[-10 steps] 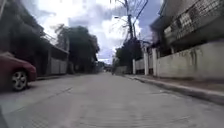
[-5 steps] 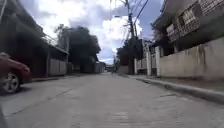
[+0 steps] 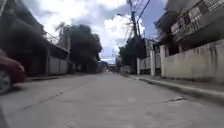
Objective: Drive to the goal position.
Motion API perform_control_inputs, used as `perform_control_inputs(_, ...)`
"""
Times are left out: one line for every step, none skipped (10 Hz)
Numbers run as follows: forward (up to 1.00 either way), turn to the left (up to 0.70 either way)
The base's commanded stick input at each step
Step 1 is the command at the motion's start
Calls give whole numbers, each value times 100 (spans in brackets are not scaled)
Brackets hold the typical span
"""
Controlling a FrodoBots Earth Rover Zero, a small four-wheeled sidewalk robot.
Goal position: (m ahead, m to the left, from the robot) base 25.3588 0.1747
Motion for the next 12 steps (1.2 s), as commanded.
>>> perform_control_inputs(70, 0)
perform_control_inputs(70, 0)
perform_control_inputs(70, 0)
perform_control_inputs(70, 0)
perform_control_inputs(70, 0)
perform_control_inputs(70, 0)
perform_control_inputs(70, 0)
perform_control_inputs(70, 0)
perform_control_inputs(70, 0)
perform_control_inputs(70, 0)
perform_control_inputs(70, 0)
perform_control_inputs(70, 0)
